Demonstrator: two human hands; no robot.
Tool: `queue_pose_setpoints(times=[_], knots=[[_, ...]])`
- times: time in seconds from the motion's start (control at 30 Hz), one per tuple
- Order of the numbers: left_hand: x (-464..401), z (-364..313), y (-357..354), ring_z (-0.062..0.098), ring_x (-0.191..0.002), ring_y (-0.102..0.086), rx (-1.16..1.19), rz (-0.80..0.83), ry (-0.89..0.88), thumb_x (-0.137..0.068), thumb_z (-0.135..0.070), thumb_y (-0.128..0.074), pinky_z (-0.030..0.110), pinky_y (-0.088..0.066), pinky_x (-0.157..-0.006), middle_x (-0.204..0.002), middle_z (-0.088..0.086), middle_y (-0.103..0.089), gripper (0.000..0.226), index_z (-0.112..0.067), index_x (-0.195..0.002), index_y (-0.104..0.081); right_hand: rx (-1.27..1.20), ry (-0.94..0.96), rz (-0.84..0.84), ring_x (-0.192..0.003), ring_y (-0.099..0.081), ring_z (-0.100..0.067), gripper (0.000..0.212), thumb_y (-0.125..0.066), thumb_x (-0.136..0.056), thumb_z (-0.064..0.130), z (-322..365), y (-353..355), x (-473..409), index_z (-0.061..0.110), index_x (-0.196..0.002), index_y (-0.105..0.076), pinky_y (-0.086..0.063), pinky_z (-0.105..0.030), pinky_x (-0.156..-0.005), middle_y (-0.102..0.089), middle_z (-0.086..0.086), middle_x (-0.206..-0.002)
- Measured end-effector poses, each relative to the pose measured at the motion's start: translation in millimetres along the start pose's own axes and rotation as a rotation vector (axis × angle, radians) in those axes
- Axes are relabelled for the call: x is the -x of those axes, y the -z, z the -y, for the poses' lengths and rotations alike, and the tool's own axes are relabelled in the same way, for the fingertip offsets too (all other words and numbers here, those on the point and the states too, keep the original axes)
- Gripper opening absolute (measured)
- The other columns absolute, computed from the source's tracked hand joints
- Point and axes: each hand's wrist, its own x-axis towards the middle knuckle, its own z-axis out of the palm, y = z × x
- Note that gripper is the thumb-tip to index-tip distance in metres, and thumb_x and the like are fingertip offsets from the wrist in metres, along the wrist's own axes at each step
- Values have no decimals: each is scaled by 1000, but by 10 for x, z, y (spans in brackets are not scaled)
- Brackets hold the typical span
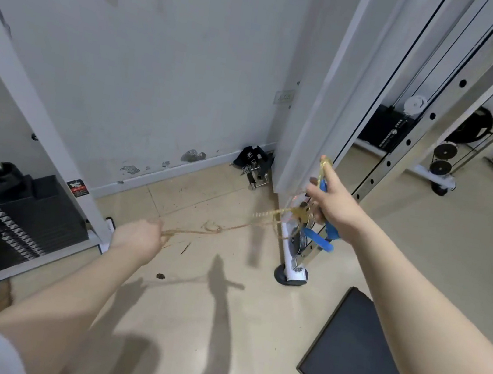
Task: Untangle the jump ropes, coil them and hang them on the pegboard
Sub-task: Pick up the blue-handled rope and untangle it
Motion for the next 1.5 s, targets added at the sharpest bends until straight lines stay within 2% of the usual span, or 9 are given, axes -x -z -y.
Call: queue_pose_setpoints(times=[0.1, 0.27, 0.57, 0.77, 0.9, 1.03, 1.13, 1.23, 1.5], knots=[[43, -68, -26, 30, -113, -53, 170, 145, 212, -97, -30, -38, 30, -39, -77, -126, 14, -52, 37, -8, -128, -41, 546, 51, -20, -57, -50, -20, 78, -49, -93, 15, -129, 76, 4, 42, -147, 0, -43, -29, -61, -56, -11, -102], [94, -529, 64, 24, -134, -37, 442, 484, 37, -82, -43, -65, 28, -34, -102, -150, 9, -32, 91, -9, -148, -13, -133, 9, 449, -38, -32, -8, 88, -33, -82, -16, 37, 140, 177, 47, -142, -18, -31, -20, -37, -64, -7, -118], [306, -1918, 486, 7, -116, -55, 1319, 483, -557, -77, -28, -68, 24, -40, -103, -122, -7, -61, 48, -23, -122, -54, -267, 127, 1024, -29, -27, -4, 92, -31, -60, -12, 418, 492, 235, 42, -134, -38, -24, -12, -33, -64, -16, -97], [308, -2278, 424, 5, -51, -48, 1205, 493, -513, -93, -7, -53, 20, -44, -59, -55, -9, -52, 18, -11, -76, -50, -289, 131, 724, -29, -27, -6, 59, -45, -89, -3, 316, 950, -19, 34, -134, -35, -25, -12, -33, -63, -9, -82], [294, -2296, 526, 5, -39, -36, 1404, 337, -359, -97, -15, -45, 14, -32, -43, -54, -1, -45, 19, -13, -78, -47, -73, 86, 262, -31, -32, -7, 13, -53, -93, 15, 62, 1137, -382, 11, -104, -48, -29, -16, -35, -52, -7, -69], [287, -2414, 666, 5, -37, -26, 1539, 243, -333, -99, -13, -40, 15, -20, -39, -51, -1, -42, 22, -12, -77, -46, 380, -33, 318, -59, -57, -19, 20, -60, -90, 21, -250, 1259, -581, 2, -94, -54, -53, -33, -59, -58, -10, -78], [266, -2481, 742, 4, -38, -27, 1699, 207, -296, -97, -10, -39, 15, -17, -40, -52, 2, -38, 24, -11, -73, -44, 549, 226, 155, -111, -55, -24, 35, -54, -93, 25, -336, 1182, -589, 7, -124, -52, -40, -29, -94, -55, -9, -119], [260, -2560, 795, 5, -41, -36, 1827, 148, -172, -97, -12, -41, 15, -27, -42, -54, -1, -41, 21, -12, -76, -46, 225, 591, -9, -95, -54, -15, 17, -50, -93, 16, -293, 1125, -475, 10, -96, -65, -35, -11, -76, -58, -4, -100], [287, -2722, 711, 8, -39, -43, 1644, -101, -47, -100, -19, -38, 17, -31, -42, -60, 1, -52, 26, -11, -79, -50, 123, 635, 523, -83, -57, -6, 19, -70, -82, 25, -424, 1028, -366, 19, -97, -58, -47, -16, -78, -51, 3, -102]])
